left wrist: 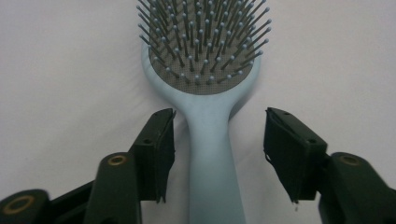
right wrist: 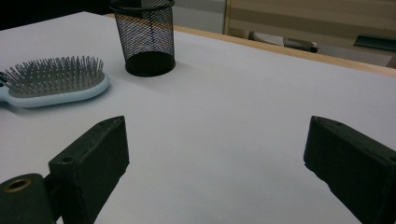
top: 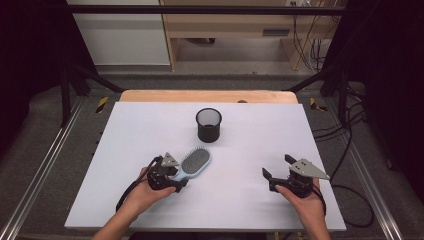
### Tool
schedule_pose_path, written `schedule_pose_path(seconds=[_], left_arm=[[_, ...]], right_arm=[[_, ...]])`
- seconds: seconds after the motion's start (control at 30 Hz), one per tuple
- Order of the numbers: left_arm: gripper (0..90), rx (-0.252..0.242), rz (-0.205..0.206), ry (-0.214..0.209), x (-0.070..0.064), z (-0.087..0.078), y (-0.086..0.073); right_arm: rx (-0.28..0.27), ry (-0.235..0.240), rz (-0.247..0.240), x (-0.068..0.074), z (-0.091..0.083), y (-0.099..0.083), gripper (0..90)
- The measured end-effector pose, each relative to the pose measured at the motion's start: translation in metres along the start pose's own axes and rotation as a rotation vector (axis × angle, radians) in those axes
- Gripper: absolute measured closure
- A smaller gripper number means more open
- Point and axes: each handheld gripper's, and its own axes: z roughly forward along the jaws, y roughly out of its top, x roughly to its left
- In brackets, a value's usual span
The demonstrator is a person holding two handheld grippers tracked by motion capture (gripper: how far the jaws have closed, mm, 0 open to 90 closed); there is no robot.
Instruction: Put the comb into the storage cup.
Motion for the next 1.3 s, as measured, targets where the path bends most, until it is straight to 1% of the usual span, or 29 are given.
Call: schedule_pose_path(seconds=[0.07, 0.13, 0.17, 0.3, 0.53, 0.6, 0.67, 0.8, 0.9, 1.03, 1.13, 1.2, 1.3], left_arm=[[46.2, 0.011, 0.001, 0.001, 0.0001, 0.0013, 0.0010], [48.0, 0.019, -0.007, -0.001, 0.0008, 0.0028, 0.0017], [51.0, 0.021, -0.011, -0.005, 0.0011, 0.0035, 0.0018], [52.7, 0.031, -0.024, -0.007, 0.0025, 0.0056, 0.0020], [57.1, 0.039, -0.017, 0.008, 0.0034, 0.0069, 0.0028], [60.5, 0.042, -0.007, 0.019, 0.0028, 0.0072, 0.0027], [62.1, 0.043, 0.006, 0.034, 0.0014, 0.0073, 0.0023], [62.8, 0.033, 0.009, 0.052, -0.0012, 0.0077, 0.0010], [63.7, 0.033, 0.018, 0.065, -0.0034, 0.0080, 0.0008], [68.5, 0.029, 0.033, 0.066, -0.0047, 0.0084, 0.0005], [69.2, 0.038, 0.044, 0.054, -0.0033, 0.0083, 0.0015], [69.4, 0.041, 0.056, 0.055, -0.0035, 0.0082, 0.0020], [69.4, 0.039, 0.074, 0.045, -0.0029, 0.0083, 0.0024]], right_arm=[[0.001, 0.001, 0.001, 0.0000, 0.0000, -0.0001, 6.9], [0.001, 0.002, -0.002, -0.0001, 0.0002, -0.0002, 7.1], [0.002, 0.004, -0.002, -0.0001, 0.0002, -0.0002, 7.3], [0.003, 0.006, -0.004, -0.0001, 0.0003, -0.0002, 7.6], [0.005, 0.009, -0.004, 0.0004, 0.0005, -0.0002, 7.7], [0.006, 0.009, -0.006, 0.0005, 0.0006, -0.0002, 7.8], [0.006, 0.010, -0.006, 0.0006, 0.0006, -0.0001, 7.9], [0.008, 0.011, -0.007, 0.0008, 0.0008, -0.0001, 8.1], [0.009, 0.012, -0.007, 0.0012, 0.0007, 0.0000, 8.3], [0.015, 0.018, -0.011, 0.0022, 0.0013, 0.0000, 8.8], [0.014, 0.019, -0.010, 0.0023, 0.0011, 0.0000, 8.9], [0.012, 0.021, -0.007, 0.0022, 0.0012, 0.0001, 9.0], [0.013, 0.022, -0.009, 0.0017, 0.0018, -0.0002, 9.0]])
